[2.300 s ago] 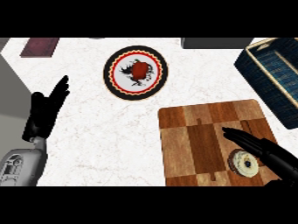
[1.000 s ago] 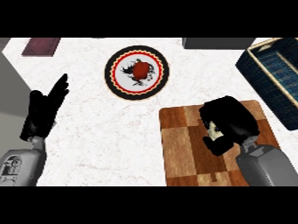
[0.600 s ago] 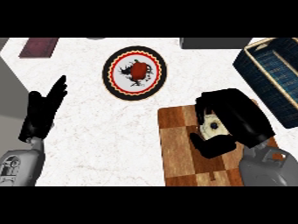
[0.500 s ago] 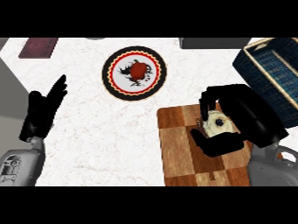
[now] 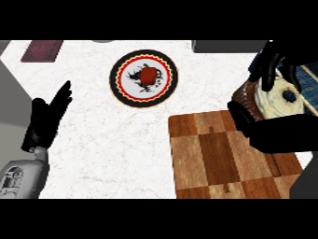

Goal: Pick the cupcake from the cutting board and place it in the basket

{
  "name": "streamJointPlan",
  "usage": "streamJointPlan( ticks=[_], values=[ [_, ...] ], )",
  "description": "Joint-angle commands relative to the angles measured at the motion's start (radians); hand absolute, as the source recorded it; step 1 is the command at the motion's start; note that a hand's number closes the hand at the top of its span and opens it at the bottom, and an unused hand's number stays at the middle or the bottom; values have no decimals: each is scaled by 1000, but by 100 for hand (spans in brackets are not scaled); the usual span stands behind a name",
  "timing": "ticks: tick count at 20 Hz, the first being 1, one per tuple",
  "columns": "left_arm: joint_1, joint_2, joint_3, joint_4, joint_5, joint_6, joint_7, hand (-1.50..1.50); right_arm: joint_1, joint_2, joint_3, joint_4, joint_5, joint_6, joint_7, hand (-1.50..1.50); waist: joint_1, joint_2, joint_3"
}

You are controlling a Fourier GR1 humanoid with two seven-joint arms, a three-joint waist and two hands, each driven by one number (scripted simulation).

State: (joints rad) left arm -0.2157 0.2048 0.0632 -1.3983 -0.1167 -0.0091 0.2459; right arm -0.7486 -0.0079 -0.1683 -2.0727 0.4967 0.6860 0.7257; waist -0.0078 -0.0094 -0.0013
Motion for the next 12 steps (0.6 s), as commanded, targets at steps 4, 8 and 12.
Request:
streamJointPlan(
  ticks=[4,8,12],
  values=[
    [4,1,5,10,-6,1,-3,0,-374,-105,-170,102,-151,27,315,150,2,1,0],
    [16,6,9,13,-3,-8,-39,0,-497,-240,-207,288,-143,2,274,150,12,6,0],
    [20,6,11,28,3,-14,-52,0,-444,-399,-150,356,-63,106,186,150,7,10,-1]
  ],
)
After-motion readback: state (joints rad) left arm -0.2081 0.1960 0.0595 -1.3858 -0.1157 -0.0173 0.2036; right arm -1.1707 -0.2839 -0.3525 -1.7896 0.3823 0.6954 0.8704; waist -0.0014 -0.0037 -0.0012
